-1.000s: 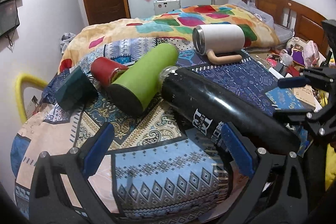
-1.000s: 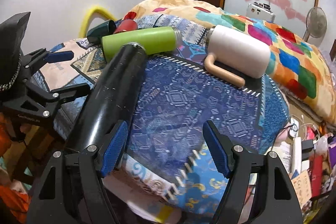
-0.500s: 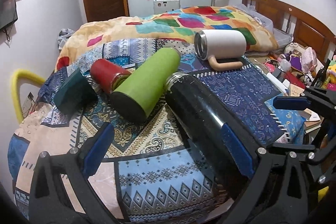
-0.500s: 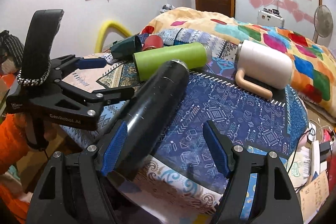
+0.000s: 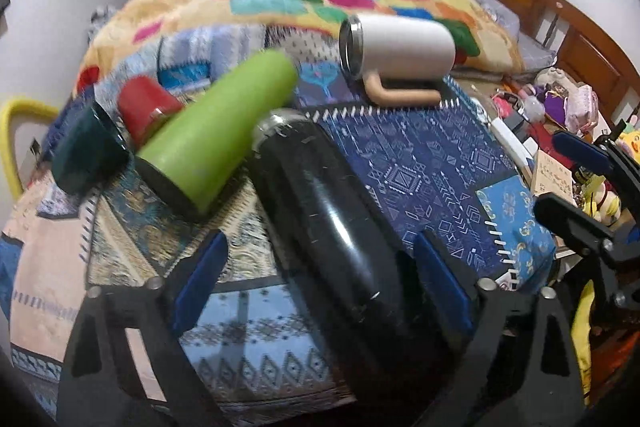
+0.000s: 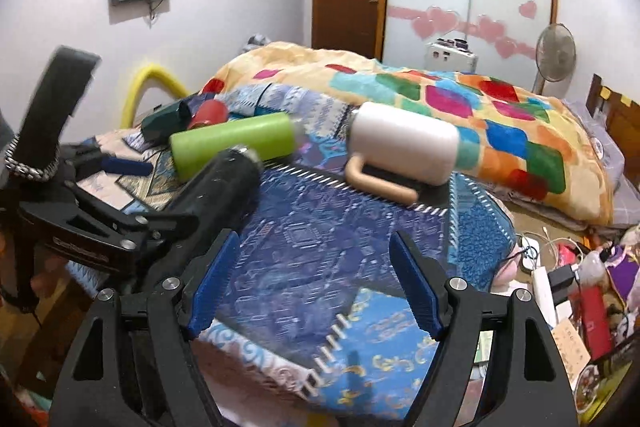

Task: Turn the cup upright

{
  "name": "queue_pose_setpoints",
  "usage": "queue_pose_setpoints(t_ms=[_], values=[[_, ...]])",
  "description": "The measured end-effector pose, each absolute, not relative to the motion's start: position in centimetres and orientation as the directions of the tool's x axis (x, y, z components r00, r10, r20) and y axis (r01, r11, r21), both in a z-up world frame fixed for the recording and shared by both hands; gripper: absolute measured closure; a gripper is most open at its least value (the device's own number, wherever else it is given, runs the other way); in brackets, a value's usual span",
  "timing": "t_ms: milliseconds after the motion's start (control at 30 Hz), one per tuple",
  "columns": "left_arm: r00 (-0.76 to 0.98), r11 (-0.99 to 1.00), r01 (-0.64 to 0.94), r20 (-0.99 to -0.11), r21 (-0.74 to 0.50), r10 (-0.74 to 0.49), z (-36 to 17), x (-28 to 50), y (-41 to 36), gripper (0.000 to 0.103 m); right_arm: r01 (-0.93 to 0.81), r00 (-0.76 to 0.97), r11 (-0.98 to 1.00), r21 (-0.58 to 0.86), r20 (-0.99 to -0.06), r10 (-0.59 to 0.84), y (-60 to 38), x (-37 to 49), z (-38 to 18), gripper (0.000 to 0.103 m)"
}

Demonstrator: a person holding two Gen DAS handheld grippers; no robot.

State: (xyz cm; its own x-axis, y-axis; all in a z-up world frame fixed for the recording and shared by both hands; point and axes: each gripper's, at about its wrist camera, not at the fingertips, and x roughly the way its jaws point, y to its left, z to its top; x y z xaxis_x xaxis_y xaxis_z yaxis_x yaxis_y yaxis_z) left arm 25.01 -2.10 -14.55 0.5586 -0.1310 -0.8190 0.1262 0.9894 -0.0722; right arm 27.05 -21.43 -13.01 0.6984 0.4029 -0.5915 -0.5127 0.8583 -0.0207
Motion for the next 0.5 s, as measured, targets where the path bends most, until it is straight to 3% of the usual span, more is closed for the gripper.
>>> queue_pose_setpoints(t_ms=[267, 500], values=[[0.449, 0.988, 0.154, -0.889, -0.022, -0.090, -16.7, 27.6, -3.5, 0.019, -0.525, 0.700, 0.851, 0.012, -0.564, 0.439, -22.3, 27.9, -13.5, 0.027], [0.399, 0.985, 0.151, -0.908, -0.078, -0.133, -16.9, 29.4, -3.0, 0.030, -0.559, 0.686, 0.829, 0.026, -0.548, 0.479, -22.2, 28.1, -14.0, 0.023]])
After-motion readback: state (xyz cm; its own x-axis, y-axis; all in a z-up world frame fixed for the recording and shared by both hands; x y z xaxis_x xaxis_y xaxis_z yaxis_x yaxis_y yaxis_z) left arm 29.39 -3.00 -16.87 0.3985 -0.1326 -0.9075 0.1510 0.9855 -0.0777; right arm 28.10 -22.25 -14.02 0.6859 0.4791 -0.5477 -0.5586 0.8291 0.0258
